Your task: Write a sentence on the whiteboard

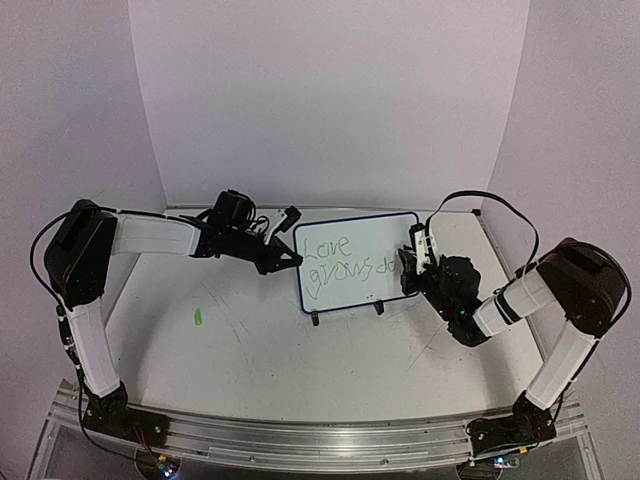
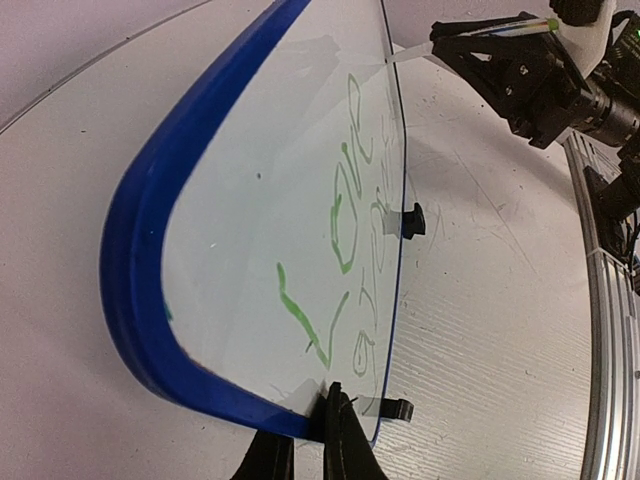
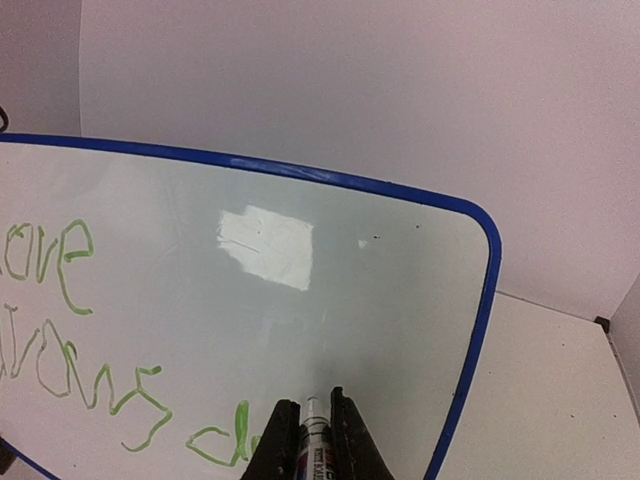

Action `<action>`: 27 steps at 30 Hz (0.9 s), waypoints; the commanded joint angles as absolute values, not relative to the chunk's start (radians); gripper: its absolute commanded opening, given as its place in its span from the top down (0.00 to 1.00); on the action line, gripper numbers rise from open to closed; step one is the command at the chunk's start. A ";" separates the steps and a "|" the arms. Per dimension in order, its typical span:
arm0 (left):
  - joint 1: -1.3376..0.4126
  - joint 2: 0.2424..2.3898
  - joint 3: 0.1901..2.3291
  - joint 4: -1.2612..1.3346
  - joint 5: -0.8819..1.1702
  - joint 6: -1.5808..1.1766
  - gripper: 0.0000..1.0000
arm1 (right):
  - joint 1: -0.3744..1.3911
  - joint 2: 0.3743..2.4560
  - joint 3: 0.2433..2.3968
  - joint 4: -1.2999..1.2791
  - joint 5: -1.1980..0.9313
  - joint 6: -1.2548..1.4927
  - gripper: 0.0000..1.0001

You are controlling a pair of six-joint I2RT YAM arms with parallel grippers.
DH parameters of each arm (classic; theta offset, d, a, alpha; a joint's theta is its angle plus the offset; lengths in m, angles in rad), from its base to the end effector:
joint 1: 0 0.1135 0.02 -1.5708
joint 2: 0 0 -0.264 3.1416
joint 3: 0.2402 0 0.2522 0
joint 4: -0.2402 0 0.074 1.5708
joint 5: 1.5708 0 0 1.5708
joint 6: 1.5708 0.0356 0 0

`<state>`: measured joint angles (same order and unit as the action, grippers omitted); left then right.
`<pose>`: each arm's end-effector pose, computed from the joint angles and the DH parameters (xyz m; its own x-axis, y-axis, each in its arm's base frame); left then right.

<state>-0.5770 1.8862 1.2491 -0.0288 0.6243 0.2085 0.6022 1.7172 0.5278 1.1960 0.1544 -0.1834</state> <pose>0.3368 -0.2440 0.2034 -0.3352 0.4186 -0.8441 0.9171 0.3502 -0.1905 0.2623 0.1737 0.1704 0.0843 -0.1607 -0.9834 -0.4247 0.8870 -0.1814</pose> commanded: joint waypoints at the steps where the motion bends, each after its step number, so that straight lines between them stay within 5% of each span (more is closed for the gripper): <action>1: -0.571 1.961 1.206 -0.210 0.411 0.350 1.00 | 0.600 1.684 0.525 1.148 0.188 -0.165 1.00; 27: -0.571 1.958 1.208 -0.211 0.411 0.351 1.00 | 0.602 1.685 0.523 1.174 0.142 -0.151 1.00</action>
